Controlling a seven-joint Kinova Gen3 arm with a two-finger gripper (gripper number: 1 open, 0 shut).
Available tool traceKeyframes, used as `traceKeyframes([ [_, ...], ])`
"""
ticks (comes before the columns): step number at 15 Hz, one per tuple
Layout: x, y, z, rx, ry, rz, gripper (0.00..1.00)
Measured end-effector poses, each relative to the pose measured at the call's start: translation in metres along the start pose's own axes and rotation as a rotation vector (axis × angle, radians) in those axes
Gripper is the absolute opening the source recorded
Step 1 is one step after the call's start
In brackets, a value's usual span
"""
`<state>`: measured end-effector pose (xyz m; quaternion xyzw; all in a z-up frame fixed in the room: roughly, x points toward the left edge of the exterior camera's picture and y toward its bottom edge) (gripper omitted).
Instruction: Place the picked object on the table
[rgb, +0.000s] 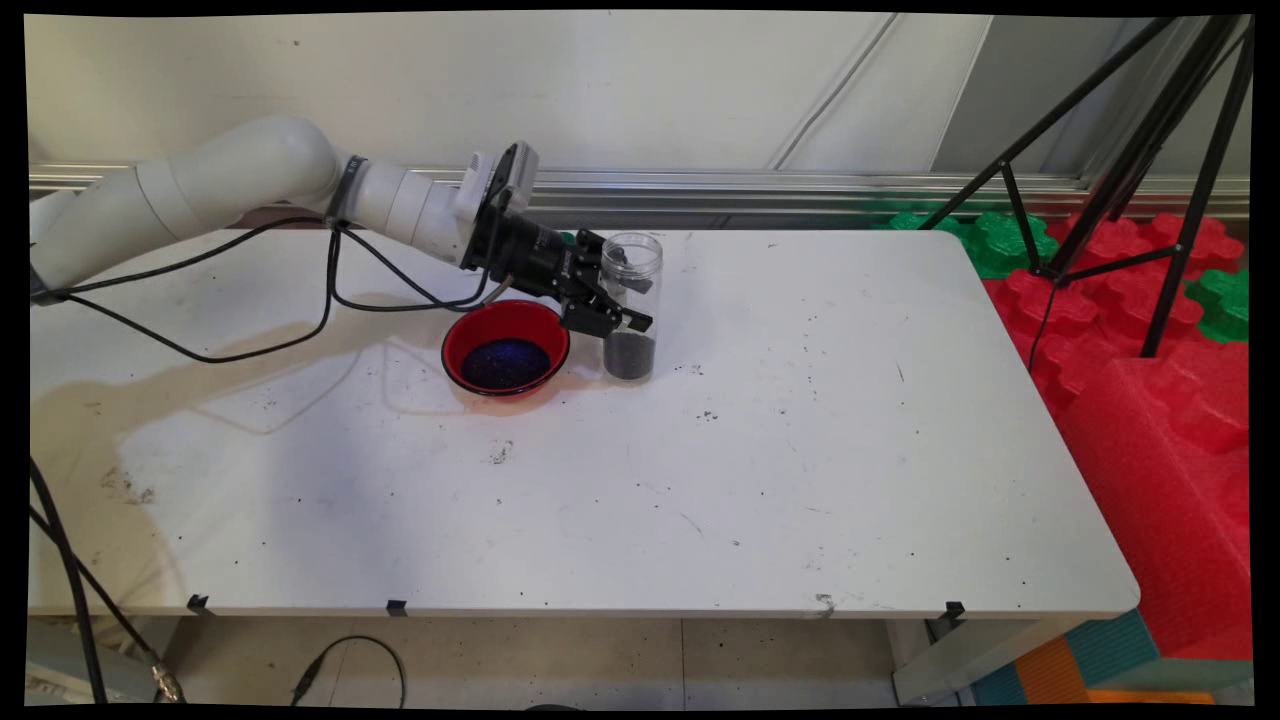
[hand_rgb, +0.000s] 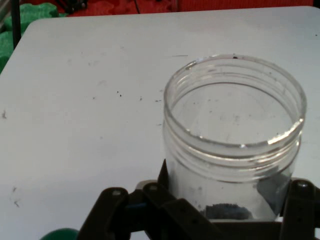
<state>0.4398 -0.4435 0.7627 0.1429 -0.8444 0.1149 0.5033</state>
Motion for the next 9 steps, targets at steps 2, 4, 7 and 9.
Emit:
traceKeyframes([
  [2,-0.002,-0.0006,0.0011,0.001,-0.005,-0.001,0.0],
  [4,-0.003,-0.001,0.0015,0.001,-0.007,-0.002,0.0],
  [7,-0.0039,-0.001,0.0019,0.0,-0.008,-0.005,0.0],
  [9,-0.0042,0.0,0.0015,-0.004,-0.007,-0.01,1.0],
])
